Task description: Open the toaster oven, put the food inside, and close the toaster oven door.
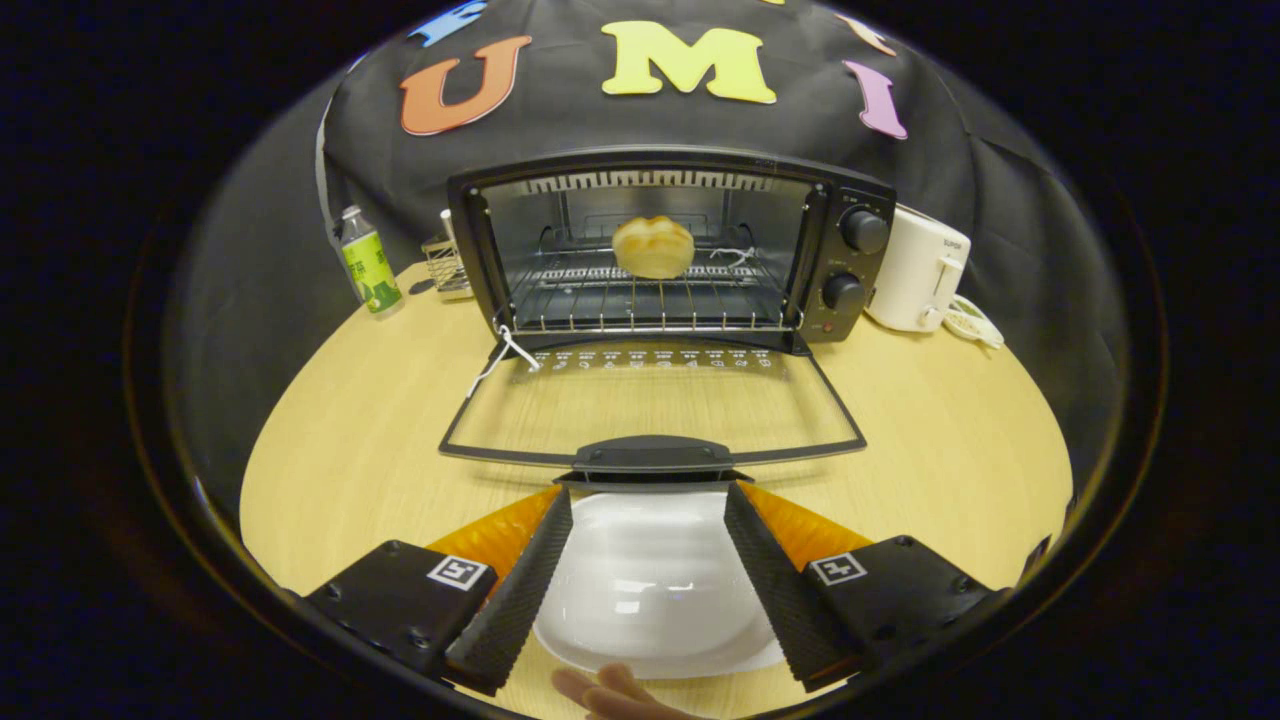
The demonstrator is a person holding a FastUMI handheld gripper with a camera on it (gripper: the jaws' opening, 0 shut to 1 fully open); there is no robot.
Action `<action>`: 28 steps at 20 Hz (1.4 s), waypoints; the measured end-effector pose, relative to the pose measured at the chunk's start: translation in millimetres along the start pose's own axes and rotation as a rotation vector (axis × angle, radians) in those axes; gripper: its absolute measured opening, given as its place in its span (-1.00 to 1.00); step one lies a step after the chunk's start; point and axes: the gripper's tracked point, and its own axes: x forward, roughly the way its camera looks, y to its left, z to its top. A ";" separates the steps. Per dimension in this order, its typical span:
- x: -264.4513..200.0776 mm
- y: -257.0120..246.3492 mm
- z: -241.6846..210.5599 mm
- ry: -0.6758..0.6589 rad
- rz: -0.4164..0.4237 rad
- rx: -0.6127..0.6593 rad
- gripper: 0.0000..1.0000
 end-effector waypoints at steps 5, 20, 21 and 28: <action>11.4 6.6 3.1 0.040 0.013 0.043 1.00; -18.3 8.4 56.4 -0.119 -0.026 0.031 1.00; -21.0 8.5 60.3 -0.136 -0.025 0.028 1.00; -33.8 9.5 114.6 -0.343 -0.018 0.004 1.00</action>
